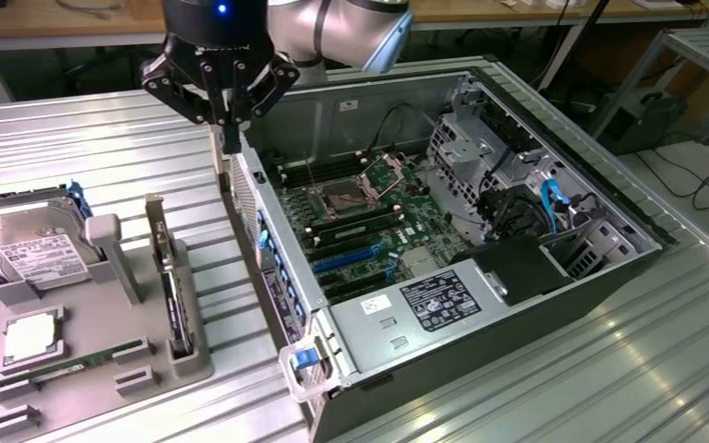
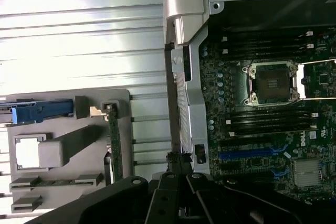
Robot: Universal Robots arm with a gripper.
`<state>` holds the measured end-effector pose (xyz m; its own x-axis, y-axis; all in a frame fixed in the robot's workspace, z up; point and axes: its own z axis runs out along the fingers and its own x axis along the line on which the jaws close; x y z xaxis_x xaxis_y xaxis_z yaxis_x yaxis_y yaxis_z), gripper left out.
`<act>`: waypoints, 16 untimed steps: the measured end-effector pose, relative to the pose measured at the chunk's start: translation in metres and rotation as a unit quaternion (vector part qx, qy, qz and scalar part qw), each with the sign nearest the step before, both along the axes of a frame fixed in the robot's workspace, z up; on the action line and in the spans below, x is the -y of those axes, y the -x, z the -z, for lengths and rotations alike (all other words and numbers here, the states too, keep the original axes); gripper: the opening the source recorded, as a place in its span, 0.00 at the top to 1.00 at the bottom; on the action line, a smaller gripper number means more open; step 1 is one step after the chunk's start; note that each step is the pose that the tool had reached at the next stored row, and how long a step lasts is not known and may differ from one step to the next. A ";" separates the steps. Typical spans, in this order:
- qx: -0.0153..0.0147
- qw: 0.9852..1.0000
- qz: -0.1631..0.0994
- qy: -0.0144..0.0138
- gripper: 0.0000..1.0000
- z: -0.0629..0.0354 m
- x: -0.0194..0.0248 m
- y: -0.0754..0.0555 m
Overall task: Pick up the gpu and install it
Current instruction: 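Reach for the gpu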
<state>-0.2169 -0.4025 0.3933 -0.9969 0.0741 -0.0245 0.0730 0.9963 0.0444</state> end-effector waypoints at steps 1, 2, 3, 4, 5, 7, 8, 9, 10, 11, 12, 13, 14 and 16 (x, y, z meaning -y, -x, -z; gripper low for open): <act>0.000 1.000 0.000 0.000 0.89 0.0001 0.0005 0.002; 0.000 1.000 0.000 0.000 0.89 0.0001 0.0010 0.004; 0.000 1.000 -0.001 0.000 0.89 0.0000 0.0018 0.006; 0.000 1.000 -0.001 0.000 0.89 0.0001 0.0030 0.008; 0.000 1.000 -0.001 0.000 0.89 0.0002 0.0042 0.010; 0.000 1.000 -0.003 0.000 0.89 0.0006 0.0067 0.013; 0.000 1.000 -0.004 0.000 0.89 0.0007 0.0075 0.014; 0.000 1.000 -0.005 0.000 0.89 0.0008 0.0084 0.015; 0.000 1.000 -0.006 0.000 0.89 0.0008 0.0092 0.017; 0.000 1.000 -0.007 0.000 0.89 0.0008 0.0103 0.019; 0.000 1.000 -0.007 0.000 0.89 0.0008 0.0114 0.020; 0.000 1.000 -0.008 0.000 0.89 0.0008 0.0127 0.023; 0.000 1.000 -0.008 0.000 0.89 0.0009 0.0151 0.027; 0.000 1.000 -0.009 0.000 0.89 0.0008 0.0173 0.031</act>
<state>-0.2480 -0.4198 0.3925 -0.9981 0.0560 -0.0243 0.0548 0.9975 0.0448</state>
